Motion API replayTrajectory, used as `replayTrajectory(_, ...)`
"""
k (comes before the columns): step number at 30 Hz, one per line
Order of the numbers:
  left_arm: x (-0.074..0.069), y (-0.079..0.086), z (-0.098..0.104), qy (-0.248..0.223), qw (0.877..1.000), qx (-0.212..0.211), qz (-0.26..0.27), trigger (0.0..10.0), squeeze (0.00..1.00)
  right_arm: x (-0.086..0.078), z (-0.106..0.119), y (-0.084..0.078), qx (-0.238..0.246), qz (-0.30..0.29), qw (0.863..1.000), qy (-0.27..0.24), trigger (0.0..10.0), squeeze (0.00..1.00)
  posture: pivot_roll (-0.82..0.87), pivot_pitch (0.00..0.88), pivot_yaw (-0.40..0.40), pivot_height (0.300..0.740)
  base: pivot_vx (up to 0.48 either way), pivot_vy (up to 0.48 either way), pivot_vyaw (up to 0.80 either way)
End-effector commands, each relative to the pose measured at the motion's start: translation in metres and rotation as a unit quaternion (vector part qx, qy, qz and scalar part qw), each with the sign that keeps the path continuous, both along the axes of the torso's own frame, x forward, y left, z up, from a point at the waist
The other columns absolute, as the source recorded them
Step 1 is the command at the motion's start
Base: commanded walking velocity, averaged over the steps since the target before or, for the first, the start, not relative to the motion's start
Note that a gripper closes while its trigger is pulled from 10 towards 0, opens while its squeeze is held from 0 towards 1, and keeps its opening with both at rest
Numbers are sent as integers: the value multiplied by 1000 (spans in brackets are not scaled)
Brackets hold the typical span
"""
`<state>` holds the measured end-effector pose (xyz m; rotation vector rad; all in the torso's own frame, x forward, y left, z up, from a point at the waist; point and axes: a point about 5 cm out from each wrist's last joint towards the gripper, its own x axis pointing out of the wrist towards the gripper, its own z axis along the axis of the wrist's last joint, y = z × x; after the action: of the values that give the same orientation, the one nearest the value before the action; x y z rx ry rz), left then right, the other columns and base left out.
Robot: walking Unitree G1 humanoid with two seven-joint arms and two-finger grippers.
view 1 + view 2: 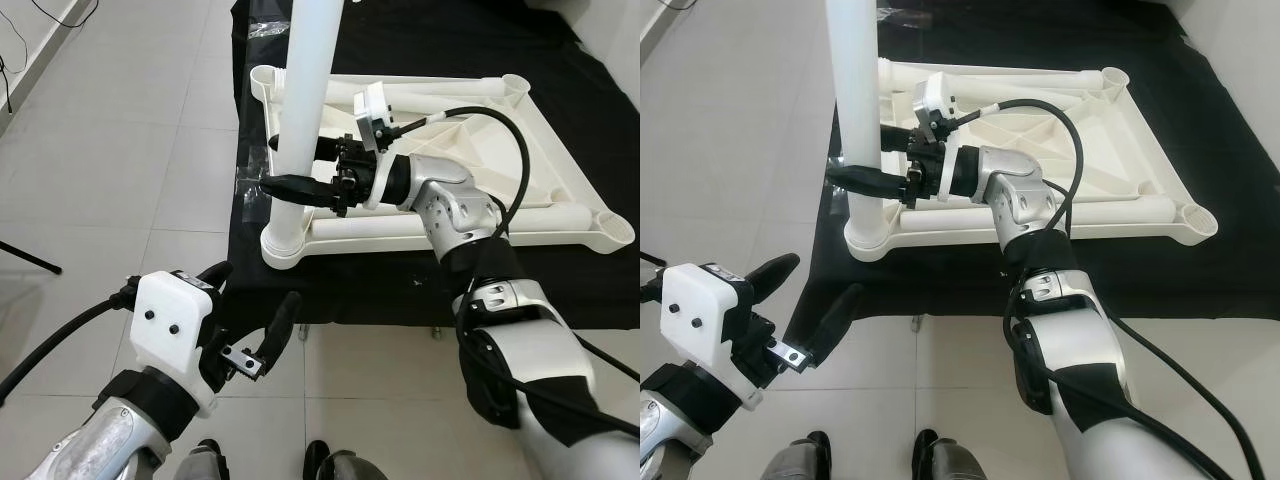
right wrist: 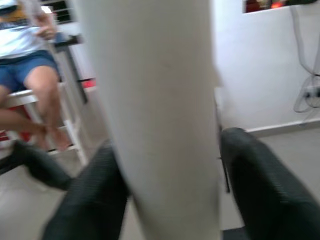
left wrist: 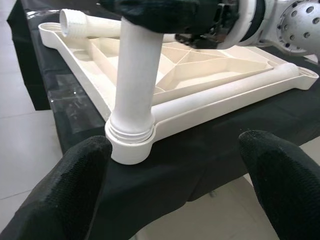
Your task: Building children table
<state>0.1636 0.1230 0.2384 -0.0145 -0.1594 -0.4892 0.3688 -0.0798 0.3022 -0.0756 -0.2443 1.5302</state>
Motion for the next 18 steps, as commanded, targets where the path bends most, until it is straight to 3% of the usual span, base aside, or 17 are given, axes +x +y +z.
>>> replayTrajectory(1,-3,-2,-4,11,1000,4,-9,10000,0,-1,4,-4,7,15,1000,-7,0,0,304,302,-153,740,0,0,0)
replayTrajectory(7,-3,-3,-4,11,1000,4,-11,10000,0,1,3,-13,8,32,999,-6,0,0,295,295,-147,740,0,0,0)
replayTrajectory(10,-4,-2,-4,11,1000,4,-11,10000,0,0,-7,-18,16,12,1000,4,0,0,274,292,-149,740,0,0,0)
replayTrajectory(11,-4,-2,-4,13,1000,5,-12,10000,0,-1,-19,-16,32,-17,999,23,0,0,260,288,-153,740,0,0,0)
replayTrajectory(12,-4,-1,-5,14,1000,6,-13,10000,0,1,-40,-8,51,-87,992,71,0,0,246,284,-160,740,0,0,0)
replayTrajectory(13,-4,-1,-5,14,1000,6,-13,10000,0,1,-40,-8,51,-87,992,71,0,0,246,284,-160,740,0,0,0)
replayTrajectory(14,-5,-1,-5,15,1000,7,-13,10000,0,0,-66,4,46,-193,974,113,0,0,250,288,-161,740,0,0,0)
replayTrajectory(15,-5,-1,-5,15,1000,7,-13,10000,0,0,-66,4,46,-193,974,113,0,0,250,288,-161,740,0,0,0)
replayTrajectory(16,-4,0,-5,14,1000,9,-12,10000,0,-7,-93,14,36,-297,942,151,0,0,247,289,-158,740,0,0,0)
replayTrajectory(17,-4,1,-4,12,1000,9,-10,10000,0,-28,-119,24,25,-359,913,194,0,0,232,284,-143,740,0,0,0)
replayTrajectory(18,-4,1,-4,12,1000,9,-10,10000,0,-28,-119,24,25,-359,913,194,0,0,232,284,-143,740,0,0,0)
